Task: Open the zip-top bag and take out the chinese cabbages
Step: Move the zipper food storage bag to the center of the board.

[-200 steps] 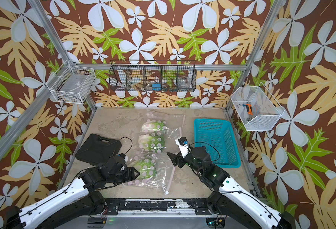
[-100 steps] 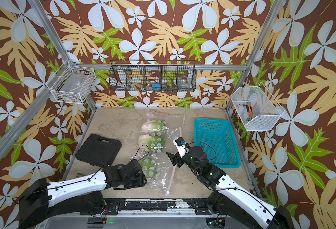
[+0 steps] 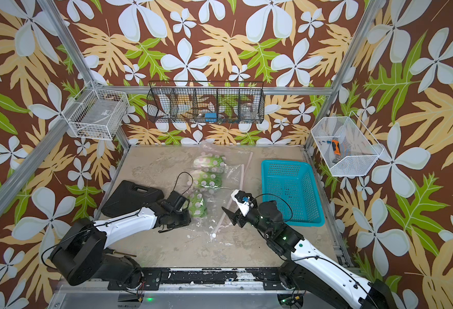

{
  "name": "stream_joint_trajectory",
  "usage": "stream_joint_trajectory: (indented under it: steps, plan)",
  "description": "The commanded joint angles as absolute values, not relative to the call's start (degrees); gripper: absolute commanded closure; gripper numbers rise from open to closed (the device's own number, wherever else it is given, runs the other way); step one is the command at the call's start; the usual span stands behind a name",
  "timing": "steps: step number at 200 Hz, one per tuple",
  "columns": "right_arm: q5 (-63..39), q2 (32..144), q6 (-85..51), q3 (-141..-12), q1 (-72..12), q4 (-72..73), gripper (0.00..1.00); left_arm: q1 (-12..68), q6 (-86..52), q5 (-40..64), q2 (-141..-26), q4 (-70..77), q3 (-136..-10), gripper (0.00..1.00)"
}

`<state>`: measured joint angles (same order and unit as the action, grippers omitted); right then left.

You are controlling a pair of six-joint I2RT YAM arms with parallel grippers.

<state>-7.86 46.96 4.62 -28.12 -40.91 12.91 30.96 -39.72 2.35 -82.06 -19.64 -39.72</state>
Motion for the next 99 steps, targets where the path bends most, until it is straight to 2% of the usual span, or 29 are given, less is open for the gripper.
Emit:
stream_joint_trajectory:
  steps: [1, 18, 23, 26, 31, 67, 99]
  plan:
    - [-4.89, 48.31, 10.24, -28.53, -41.0, 16.59, 0.19, 25.96, -30.82, -2.23, -81.8, -21.18, -40.36, 0.65]
    - [-0.45, 48.95, 13.31, -27.97, -41.02, 19.44, 0.17, 23.48, -26.99, -3.86, -79.37, -21.71, -41.88, 0.6]
    - [0.08, 48.91, 14.6, -27.76, -41.03, 20.32, 0.12, 23.47, -25.9, -4.56, -78.34, -22.13, -42.65, 0.58]
    - [0.64, 48.92, 15.34, -27.55, -41.04, 20.96, 0.03, 23.51, -25.39, -4.65, -77.71, -22.33, -42.97, 0.56]
    - [1.46, 49.02, 16.55, -27.55, -41.04, 21.78, 0.0, 23.48, -24.82, -4.84, -76.44, -22.58, -43.42, 0.51]
    - [1.12, 52.79, 29.07, -30.32, -43.36, 19.82, 0.01, 23.48, -22.87, -2.44, -67.43, -24.29, -44.21, 0.23]
    - [2.69, 50.23, 41.82, -25.51, -55.15, 25.76, 0.05, 23.55, -21.45, -3.98, -57.29, -25.78, -43.53, 0.15]
